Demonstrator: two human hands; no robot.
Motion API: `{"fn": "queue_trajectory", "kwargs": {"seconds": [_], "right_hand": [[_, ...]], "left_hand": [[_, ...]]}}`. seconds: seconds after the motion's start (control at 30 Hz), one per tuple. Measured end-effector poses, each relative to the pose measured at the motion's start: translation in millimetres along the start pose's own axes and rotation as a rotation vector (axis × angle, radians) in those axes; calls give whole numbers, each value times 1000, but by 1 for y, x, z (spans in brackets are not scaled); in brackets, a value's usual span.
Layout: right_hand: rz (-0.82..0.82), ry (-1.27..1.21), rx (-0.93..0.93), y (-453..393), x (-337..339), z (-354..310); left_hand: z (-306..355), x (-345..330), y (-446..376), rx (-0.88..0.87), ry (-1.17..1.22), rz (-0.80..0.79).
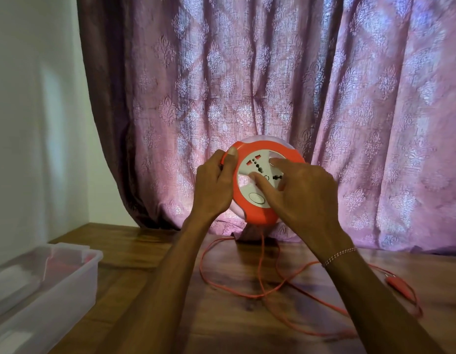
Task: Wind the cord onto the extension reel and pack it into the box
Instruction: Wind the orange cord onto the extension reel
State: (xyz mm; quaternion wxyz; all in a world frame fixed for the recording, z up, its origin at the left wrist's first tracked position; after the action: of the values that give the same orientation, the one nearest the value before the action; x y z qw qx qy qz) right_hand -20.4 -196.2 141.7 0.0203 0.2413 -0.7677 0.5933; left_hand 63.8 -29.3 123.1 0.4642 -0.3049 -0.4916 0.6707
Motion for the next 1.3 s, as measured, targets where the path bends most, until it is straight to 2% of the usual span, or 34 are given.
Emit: {"fn": "queue_trajectory", "kwargs": {"seconds": [0.1, 0.2, 0.27, 0.33, 0.5, 0.7, 0.87, 0.97, 1.03, 1.1, 1.17, 1.3], "right_hand": [[-47, -62, 150, -4, 5, -2], [-374, 8, 250, 1, -13, -4], [-500, 164, 257, 8, -26, -4], [-475, 262, 245, 11, -31, -4], [-255, 168, 182, 10, -20, -6], [-90, -10, -103, 1, -8, 6], [26, 46, -4, 1, 3, 2], [-59, -78, 198, -4, 2, -2], [-251, -73, 307, -2, -8, -4], [-408, 38, 313, 1, -18, -5], [-411, 161, 307, 3, -22, -6], [-267, 165, 285, 1, -14, -6]], "left_hand": [[-1, 3, -1, -2, -15, 8], [0, 5, -2, -10, -22, 12], [1, 4, -1, -14, -23, 10], [1, 2, 0, -14, -18, 3], [3, 0, 1, -41, -19, -2], [5, 1, 1, -23, -11, 22], [3, 1, 3, -10, 9, 25], [0, 2, 2, -5, 21, 42], [-2, 2, 1, -7, 22, 45], [-2, 2, 1, -16, -1, 42], [-2, 1, 1, -19, -17, 26], [0, -1, 2, -32, 4, 12]]}}
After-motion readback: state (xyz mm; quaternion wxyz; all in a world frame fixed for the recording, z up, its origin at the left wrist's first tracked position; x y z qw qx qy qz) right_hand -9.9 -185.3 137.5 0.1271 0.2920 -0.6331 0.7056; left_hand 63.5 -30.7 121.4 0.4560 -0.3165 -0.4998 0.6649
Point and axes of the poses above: each hand's wrist, its own y-axis away from the middle knuckle, its own x-axis out of the back of the hand, z = x × y, the point moved 7 cm from there along -y, towards the middle knuckle, and after that the axes turned 14 degrees about -x, right-handed, at the moved point
